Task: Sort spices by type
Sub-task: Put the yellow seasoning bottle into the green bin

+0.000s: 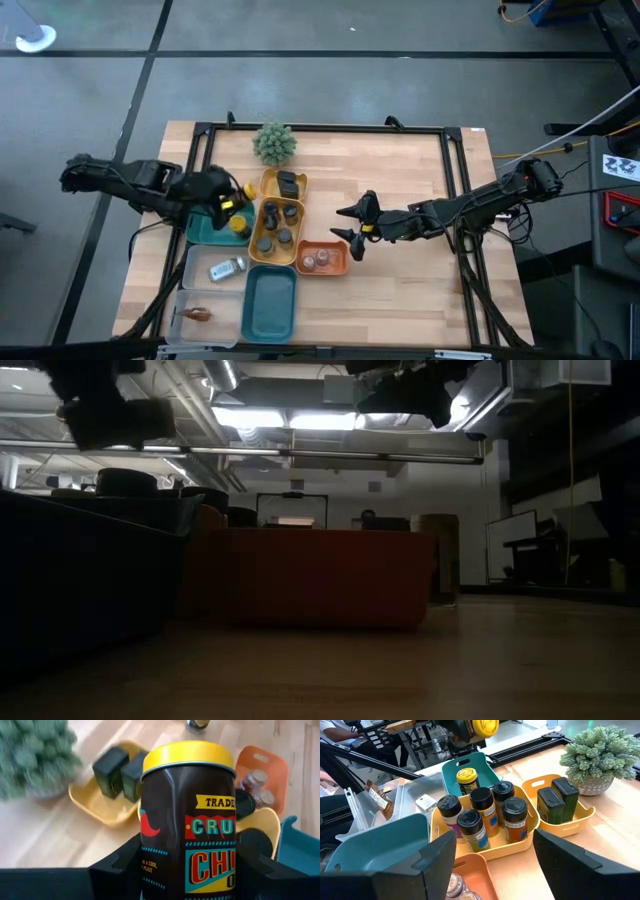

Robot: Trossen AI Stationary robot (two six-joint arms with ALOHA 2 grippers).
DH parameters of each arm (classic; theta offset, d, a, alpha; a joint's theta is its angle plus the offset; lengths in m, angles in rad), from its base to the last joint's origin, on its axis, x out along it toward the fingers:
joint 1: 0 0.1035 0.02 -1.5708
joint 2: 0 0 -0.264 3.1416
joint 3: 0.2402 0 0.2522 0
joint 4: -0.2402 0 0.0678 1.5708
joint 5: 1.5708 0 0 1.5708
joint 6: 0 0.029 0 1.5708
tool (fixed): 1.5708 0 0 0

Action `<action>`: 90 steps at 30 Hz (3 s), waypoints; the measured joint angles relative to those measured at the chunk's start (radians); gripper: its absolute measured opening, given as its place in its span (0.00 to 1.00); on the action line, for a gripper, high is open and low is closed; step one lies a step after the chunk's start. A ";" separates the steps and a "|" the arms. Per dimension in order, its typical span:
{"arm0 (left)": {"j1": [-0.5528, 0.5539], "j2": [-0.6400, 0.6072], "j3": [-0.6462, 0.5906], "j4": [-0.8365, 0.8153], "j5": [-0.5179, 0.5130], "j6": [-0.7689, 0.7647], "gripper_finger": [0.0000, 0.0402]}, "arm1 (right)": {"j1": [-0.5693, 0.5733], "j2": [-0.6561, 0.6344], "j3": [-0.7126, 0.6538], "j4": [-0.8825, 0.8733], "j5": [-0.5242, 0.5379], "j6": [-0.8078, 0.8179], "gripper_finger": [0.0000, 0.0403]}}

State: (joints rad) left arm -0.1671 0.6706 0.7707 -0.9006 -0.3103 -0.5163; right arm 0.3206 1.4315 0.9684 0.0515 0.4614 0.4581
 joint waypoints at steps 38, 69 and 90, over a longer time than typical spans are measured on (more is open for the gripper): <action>-0.266 -0.125 -0.191 0.345 -0.034 -0.051 0.49 | -0.142 0.635 0.395 0.600 -0.091 -0.381 0.66; -0.267 -0.063 -0.190 0.335 -0.031 -0.006 0.49 | -0.145 0.747 0.638 0.563 -0.107 -0.546 0.50; -0.267 -0.177 -0.189 0.376 -0.032 0.010 0.49 | -0.085 0.666 0.637 0.360 0.091 -0.696 0.25</action>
State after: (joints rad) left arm -0.4343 0.4937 0.5812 -0.5245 -0.3418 -0.5063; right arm 0.2356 2.0979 1.6051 0.4116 0.5525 -0.2374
